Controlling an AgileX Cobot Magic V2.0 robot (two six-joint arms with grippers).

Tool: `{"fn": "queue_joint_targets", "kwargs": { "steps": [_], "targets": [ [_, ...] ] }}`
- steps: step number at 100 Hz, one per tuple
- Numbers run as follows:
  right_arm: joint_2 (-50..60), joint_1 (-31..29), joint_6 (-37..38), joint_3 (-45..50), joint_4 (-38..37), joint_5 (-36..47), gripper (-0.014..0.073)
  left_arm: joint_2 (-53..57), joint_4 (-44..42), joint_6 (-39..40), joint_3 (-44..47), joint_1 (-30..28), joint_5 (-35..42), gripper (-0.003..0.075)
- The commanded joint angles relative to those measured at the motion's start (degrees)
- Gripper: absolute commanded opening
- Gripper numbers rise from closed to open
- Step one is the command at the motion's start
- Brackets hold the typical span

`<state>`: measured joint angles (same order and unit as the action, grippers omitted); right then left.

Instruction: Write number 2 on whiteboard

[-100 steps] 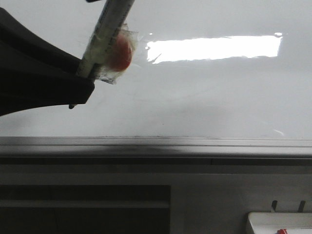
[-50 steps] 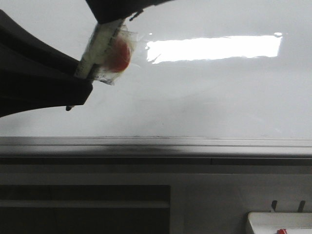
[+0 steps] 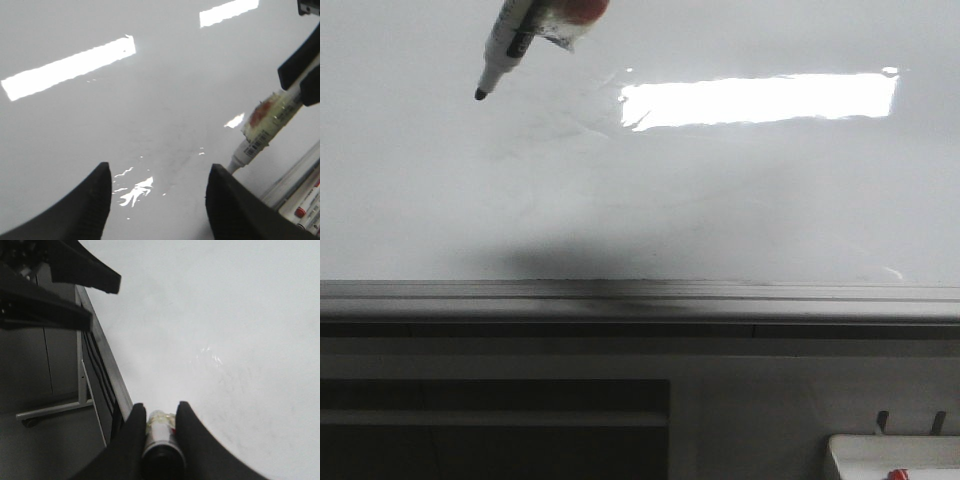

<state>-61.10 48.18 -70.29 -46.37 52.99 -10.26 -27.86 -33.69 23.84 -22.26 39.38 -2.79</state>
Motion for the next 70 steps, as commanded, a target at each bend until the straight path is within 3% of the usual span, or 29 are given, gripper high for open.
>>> {"fn": "queue_joint_targets", "kwargs": {
  "steps": [1,19,70],
  "targets": [
    [1.3,-0.2,-0.1,-2.1,0.5,2.5,-0.0071,4.1,-0.8,0.3,-1.6,-0.2,0.1,0.0305],
    [1.3,-0.2,-0.1,-2.1,0.5,2.5,-0.0071,10.1,-2.8,0.3,-1.6,-0.2,-0.3,0.0279],
    [1.3,-0.2,-0.1,-2.1,0.5,2.7,-0.0071,10.5,-2.8,0.3,-1.6,-0.2,-0.3,0.0279]
  ]
}}
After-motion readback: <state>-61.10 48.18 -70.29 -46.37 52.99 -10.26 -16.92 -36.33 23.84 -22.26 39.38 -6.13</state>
